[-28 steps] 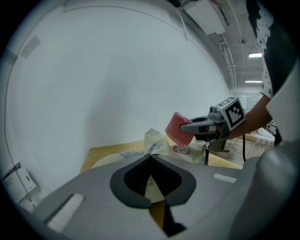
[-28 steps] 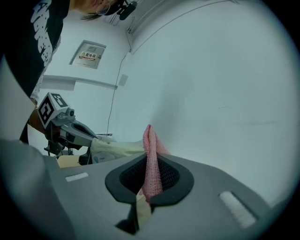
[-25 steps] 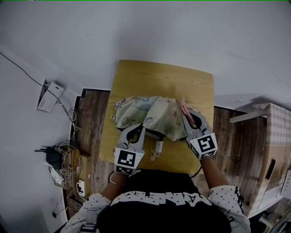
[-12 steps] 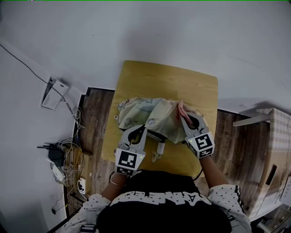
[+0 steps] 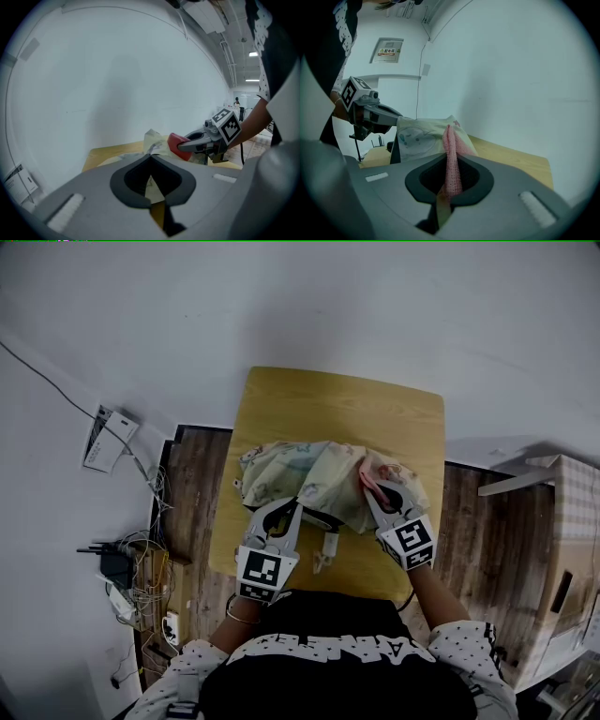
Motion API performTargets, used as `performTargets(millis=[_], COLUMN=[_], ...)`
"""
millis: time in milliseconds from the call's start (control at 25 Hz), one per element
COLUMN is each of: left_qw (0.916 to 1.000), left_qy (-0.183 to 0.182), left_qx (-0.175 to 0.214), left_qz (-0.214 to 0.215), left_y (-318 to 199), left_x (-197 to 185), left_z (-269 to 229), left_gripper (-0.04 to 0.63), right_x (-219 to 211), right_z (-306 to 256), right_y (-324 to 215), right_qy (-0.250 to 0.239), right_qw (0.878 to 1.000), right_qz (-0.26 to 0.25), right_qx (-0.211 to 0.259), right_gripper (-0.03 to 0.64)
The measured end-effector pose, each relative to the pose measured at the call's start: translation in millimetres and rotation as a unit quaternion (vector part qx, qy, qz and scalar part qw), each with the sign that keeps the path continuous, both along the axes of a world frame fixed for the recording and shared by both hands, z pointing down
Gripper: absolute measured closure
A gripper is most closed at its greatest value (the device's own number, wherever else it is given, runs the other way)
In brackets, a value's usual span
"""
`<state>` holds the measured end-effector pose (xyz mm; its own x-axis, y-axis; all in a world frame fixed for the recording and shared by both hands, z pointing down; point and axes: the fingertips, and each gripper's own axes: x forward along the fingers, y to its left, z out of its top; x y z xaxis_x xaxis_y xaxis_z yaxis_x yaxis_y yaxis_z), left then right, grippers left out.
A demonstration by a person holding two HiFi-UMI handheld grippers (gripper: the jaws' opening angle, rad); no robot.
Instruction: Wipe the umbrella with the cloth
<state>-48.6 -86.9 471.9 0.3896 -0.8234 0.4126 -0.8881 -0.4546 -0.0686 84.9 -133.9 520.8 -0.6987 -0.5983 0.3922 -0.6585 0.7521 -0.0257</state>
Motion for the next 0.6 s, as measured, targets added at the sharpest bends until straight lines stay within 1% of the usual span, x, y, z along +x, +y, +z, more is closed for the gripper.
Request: performTargets(millis=[200,600], left_qw=[0.9999,0.9994], left_qy=[0.004,0.004], left_qx=[0.0,0.002], left_qz=[0.01,0.034], left_y=[1.8,4.1], left_x=[3.1,11.9], left_z=[2.4,0.2], left_gripper=[0.597,0.597], right_x=[-6.7,-8.7], right_z=[4.4,13.2], right_y=[17.1,42.9], right_qy=[-0.001,0.004], right_qw=[1.0,0.999], right_qz=[-0.013,-0.019], right_qx=[-0.01,-0.027], right_gripper=[0.584,0.584])
